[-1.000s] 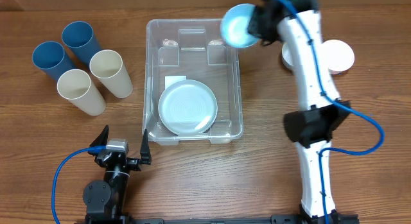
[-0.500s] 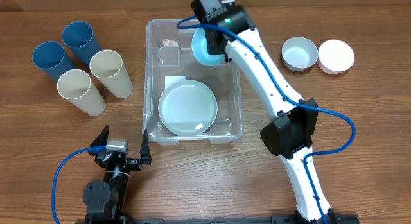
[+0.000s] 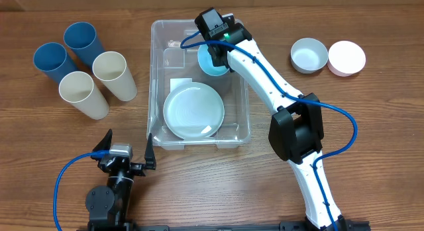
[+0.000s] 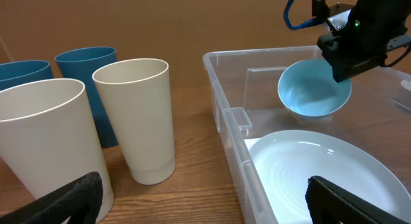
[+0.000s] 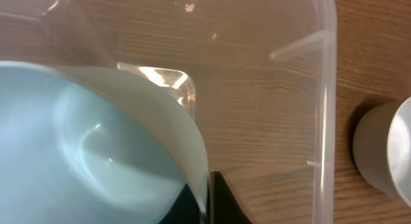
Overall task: Pack container
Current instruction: 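Place the light blue bowl in the bin's upper right area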
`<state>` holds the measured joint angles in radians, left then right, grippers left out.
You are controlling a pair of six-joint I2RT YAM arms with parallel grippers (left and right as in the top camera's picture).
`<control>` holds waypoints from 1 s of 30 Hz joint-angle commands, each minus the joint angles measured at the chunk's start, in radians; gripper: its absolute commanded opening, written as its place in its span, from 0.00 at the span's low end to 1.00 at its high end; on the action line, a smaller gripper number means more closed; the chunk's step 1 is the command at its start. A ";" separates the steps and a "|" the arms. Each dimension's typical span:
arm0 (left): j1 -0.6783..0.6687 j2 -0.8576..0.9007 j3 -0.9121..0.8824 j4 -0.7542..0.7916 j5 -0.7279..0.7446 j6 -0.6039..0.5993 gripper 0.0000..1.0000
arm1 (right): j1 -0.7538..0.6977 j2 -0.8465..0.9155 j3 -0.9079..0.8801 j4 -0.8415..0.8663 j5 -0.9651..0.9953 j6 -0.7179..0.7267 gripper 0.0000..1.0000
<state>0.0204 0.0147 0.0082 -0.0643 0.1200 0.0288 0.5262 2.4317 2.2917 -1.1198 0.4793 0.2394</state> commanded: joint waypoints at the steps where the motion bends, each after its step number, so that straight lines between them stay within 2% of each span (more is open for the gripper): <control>1: 0.007 -0.010 -0.003 -0.002 0.004 -0.006 1.00 | 0.002 -0.032 -0.002 0.004 0.018 -0.013 0.26; 2: 0.007 -0.010 -0.003 -0.002 0.004 -0.006 1.00 | 0.002 -0.032 -0.002 0.005 0.018 -0.013 0.31; 4: 0.007 -0.010 -0.003 -0.002 0.004 -0.006 1.00 | 0.002 -0.032 -0.002 0.005 0.018 -0.032 0.36; 10: 0.007 -0.010 -0.003 -0.002 0.004 -0.006 1.00 | 0.008 -0.035 0.022 -0.017 0.018 -0.064 0.39; 15: 0.007 -0.010 -0.003 -0.002 0.004 -0.006 1.00 | 0.050 -0.069 0.194 -0.148 0.013 0.006 0.39; 18: 0.007 -0.010 -0.003 -0.002 0.004 -0.006 1.00 | 0.063 -0.122 0.356 -0.235 -0.042 0.054 0.40; 21: 0.007 -0.010 -0.003 -0.002 0.004 -0.006 1.00 | 0.042 -0.178 0.470 -0.308 -0.061 0.155 0.43; 26: 0.007 -0.010 -0.003 -0.002 0.004 -0.006 1.00 | -0.198 -0.234 0.481 -0.482 -0.102 0.468 0.46; 30: 0.007 -0.010 -0.003 -0.002 0.004 -0.006 1.00 | -0.433 -0.189 0.427 -0.532 -0.288 0.502 0.46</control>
<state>0.0204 0.0147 0.0082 -0.0643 0.1200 0.0288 0.2222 2.1967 2.7567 -1.6421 0.3363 0.6609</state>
